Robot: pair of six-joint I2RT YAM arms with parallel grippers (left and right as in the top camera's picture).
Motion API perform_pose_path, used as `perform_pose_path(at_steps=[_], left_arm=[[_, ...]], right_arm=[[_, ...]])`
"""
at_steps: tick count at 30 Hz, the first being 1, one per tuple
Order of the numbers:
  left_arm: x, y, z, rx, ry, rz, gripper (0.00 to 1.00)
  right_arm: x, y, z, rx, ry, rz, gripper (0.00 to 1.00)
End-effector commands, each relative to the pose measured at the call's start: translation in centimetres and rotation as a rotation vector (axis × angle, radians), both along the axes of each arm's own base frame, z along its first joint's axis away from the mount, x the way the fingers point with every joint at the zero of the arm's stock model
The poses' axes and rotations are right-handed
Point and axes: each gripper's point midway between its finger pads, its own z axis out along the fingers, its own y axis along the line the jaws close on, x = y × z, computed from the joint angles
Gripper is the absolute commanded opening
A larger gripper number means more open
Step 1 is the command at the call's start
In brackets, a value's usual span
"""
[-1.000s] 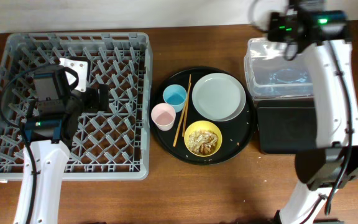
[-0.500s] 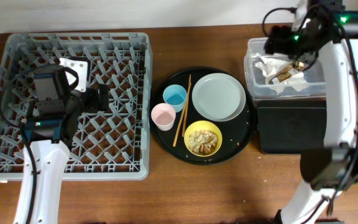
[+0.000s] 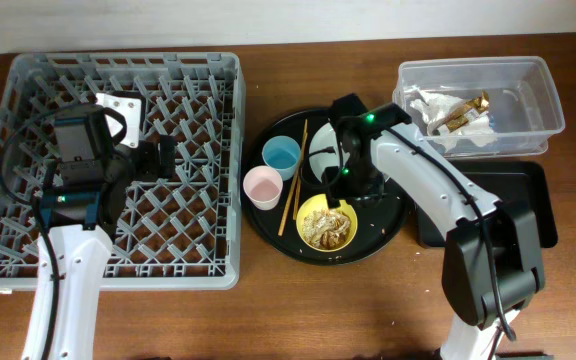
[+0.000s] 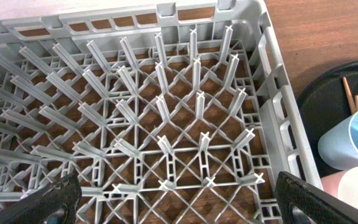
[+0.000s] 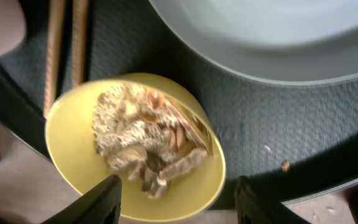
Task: Sort waste into correct bins and load items into the dishwasher rack
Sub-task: 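Grasp the yellow bowl with the right gripper and carry it right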
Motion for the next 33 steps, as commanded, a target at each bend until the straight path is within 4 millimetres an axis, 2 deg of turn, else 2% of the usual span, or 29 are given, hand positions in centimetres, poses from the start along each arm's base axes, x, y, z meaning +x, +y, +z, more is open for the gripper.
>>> perform_pose_path(at_steps=[1,2,3,6,8,10,11,15,16,18,19,20,21,23,25,26,28,30,33], left_arm=[[0.3,-0.2,0.6,0.003,-0.013,-0.018,0.99],[0.3,-0.2,0.6,0.003,-0.013,-0.018,0.99],[0.3,-0.2,0.6,0.003,-0.013,-0.018,0.99],[0.3,-0.2,0.6,0.003,-0.013,-0.018,0.99],[0.3,-0.2,0.6,0.003,-0.013,-0.018,0.99],[0.3,-0.2,0.6,0.003,-0.013,-0.018,0.99],[0.3,-0.2,0.6,0.003,-0.013,-0.018,0.99],[0.3,-0.2,0.6,0.003,-0.013,-0.018,0.99],[0.3,-0.2,0.6,0.003,-0.013,-0.018,0.99],[0.3,-0.2,0.6,0.003,-0.013,-0.018,0.99],[0.3,-0.2,0.6,0.003,-0.013,-0.018,0.99],[0.3,-0.2,0.6,0.003,-0.013,-0.018,0.99],[0.3,-0.2,0.6,0.003,-0.013,-0.018,0.99],[0.3,-0.2,0.6,0.003,-0.013,-0.018,0.99],[0.3,-0.2,0.6,0.003,-0.013,-0.018,0.99],[0.3,-0.2,0.6,0.003,-0.013,-0.018,0.99],[0.3,-0.2,0.6,0.003,-0.012,-0.018,0.99],[0.3,-0.2,0.6,0.003,-0.012,-0.018,0.99],[0.3,-0.2,0.6,0.003,-0.012,-0.018,0.99]], right_arm=[[-0.1,2.9,0.4,0.029,-0.04,-0.028,0.58],[-0.4,4.3,0.5,0.04,-0.055,-0.005,0.58],[-0.7,6.6,0.5,0.055,-0.092,0.027,0.58],[-1.6,8.6,0.0,-0.021,-0.155,0.061,0.51],[-2.1,9.6,-1.3,-0.04,-0.15,0.093,0.48],[-2.5,9.4,-2.8,-0.069,-0.115,0.093,0.44],[-2.4,9.3,-2.9,-0.077,-0.119,0.089,0.41],[-2.6,8.8,-4.8,-0.116,-0.076,0.084,0.4],[-2.4,8.5,-4.8,-0.118,-0.075,0.077,0.33],[-2.4,8.4,-4.9,-0.127,-0.077,0.077,0.26],[-2.3,8.2,-4.9,-0.134,-0.078,0.077,0.12],[-2.4,8.2,-4.9,-0.135,-0.078,0.077,0.07],[-2.3,8.3,-4.8,-0.129,-0.077,0.077,0.04],[-2.2,8.4,-4.3,-0.13,-0.077,0.077,0.04],[-1.9,8.3,-3.1,-0.145,-0.085,0.082,0.04],[-1.1,7.4,-1.5,-0.18,-0.114,0.093,0.04],[0.5,5.2,2.5,-0.186,-0.154,0.05,0.04],[1.6,3.2,5.4,-0.168,-0.183,-0.008,0.04],[2.3,-1.6,10.6,-0.13,-0.256,-0.092,0.04]])
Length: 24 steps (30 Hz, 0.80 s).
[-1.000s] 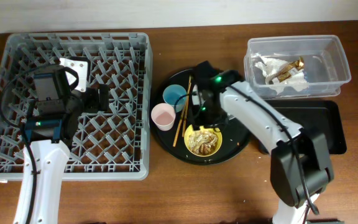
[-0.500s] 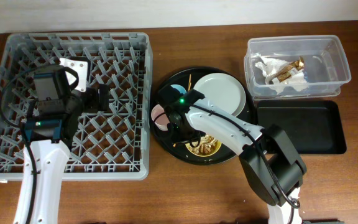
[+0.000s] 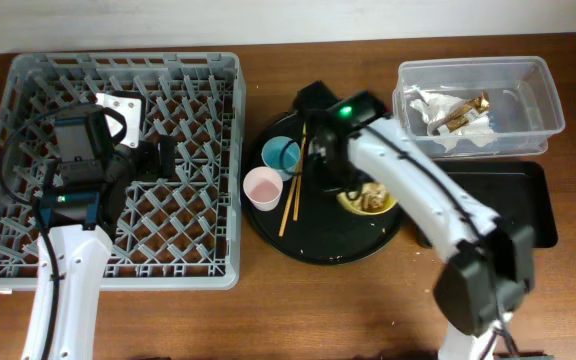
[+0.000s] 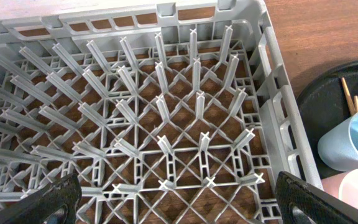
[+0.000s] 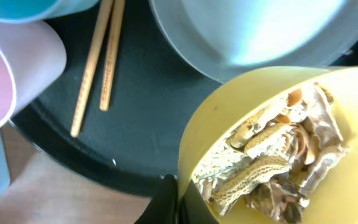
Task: Sort waste into correct bins and load items into the dishwasher rack
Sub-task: 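Grasp the yellow bowl with the right gripper and carry it right, then tip the yellow bowl over the black tray to dump the scraps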
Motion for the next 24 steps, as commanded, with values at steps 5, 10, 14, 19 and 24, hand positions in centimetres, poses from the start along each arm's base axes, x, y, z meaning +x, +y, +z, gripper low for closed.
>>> perform_pose_path(at_steps=[5,10,14,19,24], left_arm=[[0.3,-0.2,0.6,0.003,-0.012,-0.018,0.99],[0.3,-0.2,0.6,0.003,-0.012,-0.018,0.99],[0.3,-0.2,0.6,0.003,-0.012,-0.018,0.99],[0.2,-0.2,0.6,0.003,-0.012,-0.018,0.99],[0.2,-0.2,0.5,0.003,-0.009,-0.018,0.99]], right_arm=[[0.8,-13.2,10.6,0.149,-0.206,-0.154,0.04],[0.0,-15.5,10.0,0.267,-0.162,0.012,0.04],[-0.2,-14.2,9.1,0.402,-0.128,0.08,0.04],[-1.2,-16.0,5.2,0.557,-0.094,0.034,0.04],[-1.4,-17.2,4.7,0.706,-0.136,-0.039,0.04]])
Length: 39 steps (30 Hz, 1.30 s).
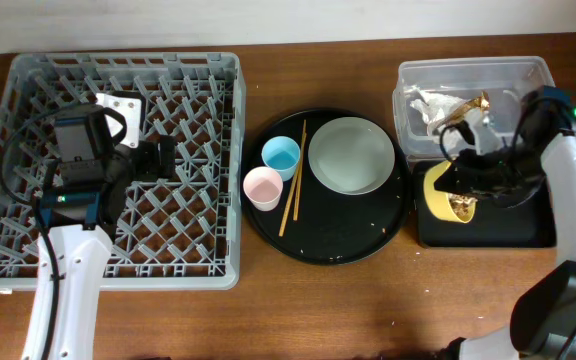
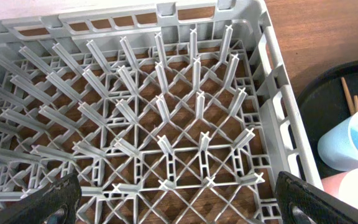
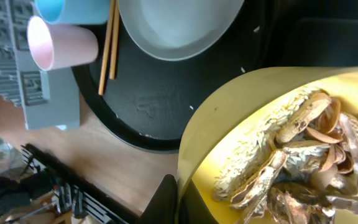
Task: Sort waste into correct bins and load items into the dishwasher rack
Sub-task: 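Tip the yellow bowl over the black tray to dump the scraps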
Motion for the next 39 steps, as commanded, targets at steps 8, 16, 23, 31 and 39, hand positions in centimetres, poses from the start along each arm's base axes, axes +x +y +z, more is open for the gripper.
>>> perform_pose_path(at_steps=[8,16,23,31,39], left_arm=[[-0.1,-0.3,0.2,0.001,0.01,-0.018,0.99],[-0.1,-0.3,0.2,0.001,0.009,-0.018,0.99],[-0.1,-0.3,0.2,0.001,0.009,-0.018,0.99],[-0.1,-0.3,0.2,0.001,0.009,-0.018,0.99],[-0.1,-0.3,0.2,0.001,0.009,-0.018,0.99]], right_arm=[[1.1,0.0,4.0,0.278,-0.22,-0.001,0.04],[-1.0,-6.9,1.2,0.536,-0.442,-0.317,0.04],[0.5,-7.3,5.5,0.738,-0.623,-0.366,0.04],[0.5,-7.4,5.5,0.734,-0.627,-0.366,0.04],[0.5,-7.4,5.5,0.906,-0.337,-0.544,0.04]])
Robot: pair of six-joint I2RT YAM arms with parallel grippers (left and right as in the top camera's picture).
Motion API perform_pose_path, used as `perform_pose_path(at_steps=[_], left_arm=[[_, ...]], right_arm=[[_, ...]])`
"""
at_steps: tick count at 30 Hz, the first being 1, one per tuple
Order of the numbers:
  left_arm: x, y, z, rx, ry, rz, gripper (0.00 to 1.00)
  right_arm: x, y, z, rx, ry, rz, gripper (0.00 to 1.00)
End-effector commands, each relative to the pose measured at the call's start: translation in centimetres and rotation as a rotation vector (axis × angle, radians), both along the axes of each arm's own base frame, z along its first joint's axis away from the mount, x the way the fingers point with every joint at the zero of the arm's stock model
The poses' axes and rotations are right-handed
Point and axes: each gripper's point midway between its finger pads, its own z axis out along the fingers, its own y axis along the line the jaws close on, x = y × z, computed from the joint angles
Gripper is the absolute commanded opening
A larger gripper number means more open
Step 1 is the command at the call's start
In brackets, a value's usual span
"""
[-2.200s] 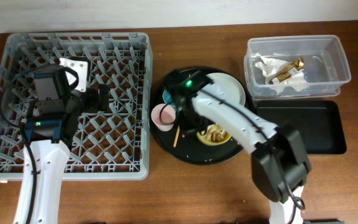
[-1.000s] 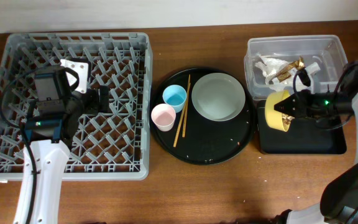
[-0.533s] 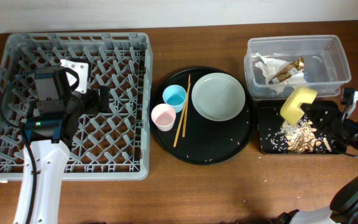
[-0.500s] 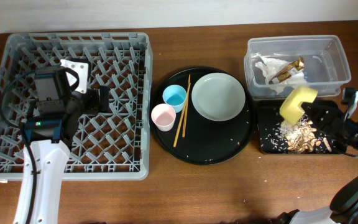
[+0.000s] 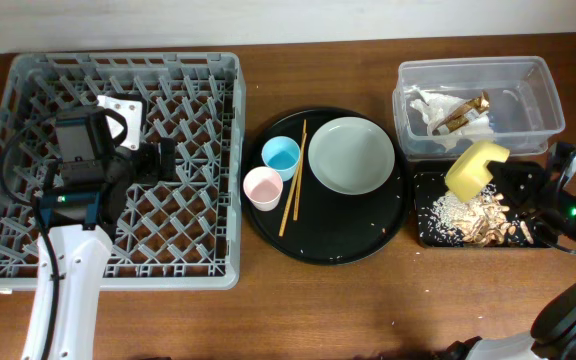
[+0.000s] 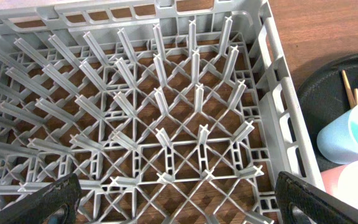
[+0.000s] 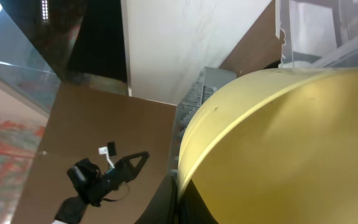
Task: Sort waste into correct bins and load items into the dishwasher rack
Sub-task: 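Tip the yellow bowl over the black tray to dump the scraps, then set the yellow bowl back on the round tray with the right gripper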
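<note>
My right gripper [image 5: 508,172] is shut on the rim of the yellow bowl [image 5: 474,167], which is tipped over the black rectangular tray [image 5: 533,239]. Food scraps [image 5: 473,214] lie spread in that tray. In the right wrist view the yellow bowl [image 7: 278,149] fills the frame with its inside bare. A grey-green plate [image 5: 351,155], a blue cup [image 5: 281,154], a pink cup [image 5: 262,186] and chopsticks [image 5: 295,178] sit on the round black tray [image 5: 328,245]. My left gripper [image 6: 176,202] hangs open over the grey dishwasher rack [image 6: 160,118], holding nothing.
A clear plastic bin [image 5: 476,92] with wrappers and paper waste stands at the back right, just behind the black rectangular tray. The grey rack [image 5: 28,70] fills the left side. Bare wooden table [image 5: 298,310] runs along the front.
The yellow bowl was held on edge over the black rectangular tray with the scraps inside; now it is tipped over and the scraps lie in the tray. The left arm has shifted only slightly.
My right gripper was open over the yellow bowl of scraps on the round tray. Then it was shut on the bowl's rim beside the plate. Then it held the bowl over the black rectangular tray, and now the scraps lie there. The left gripper stayed open over the rack.
</note>
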Motion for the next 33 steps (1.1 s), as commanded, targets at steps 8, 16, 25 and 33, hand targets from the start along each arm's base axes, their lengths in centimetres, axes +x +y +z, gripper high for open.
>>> perform_pose_path(at_steps=[8,16,25,33], left_arm=[[0.3,-0.2,0.6,0.003,-0.015,-0.018,0.99],[0.3,-0.2,0.6,0.003,-0.015,-0.018,0.99],[0.3,-0.2,0.6,0.003,-0.015,-0.018,0.99],[0.3,-0.2,0.6,0.003,-0.015,-0.018,0.99]], right_arm=[[1.6,9.8,2.8,-0.598,-0.065,0.359,0.04],[-1.8,27.1,-6.3,-1.166,0.329,0.566,0.04],[-3.2,28.5,-16.0,-1.257,0.622,0.646,0.17],[2.6,28.8,-8.0,-1.181,0.432,0.509,0.26]])
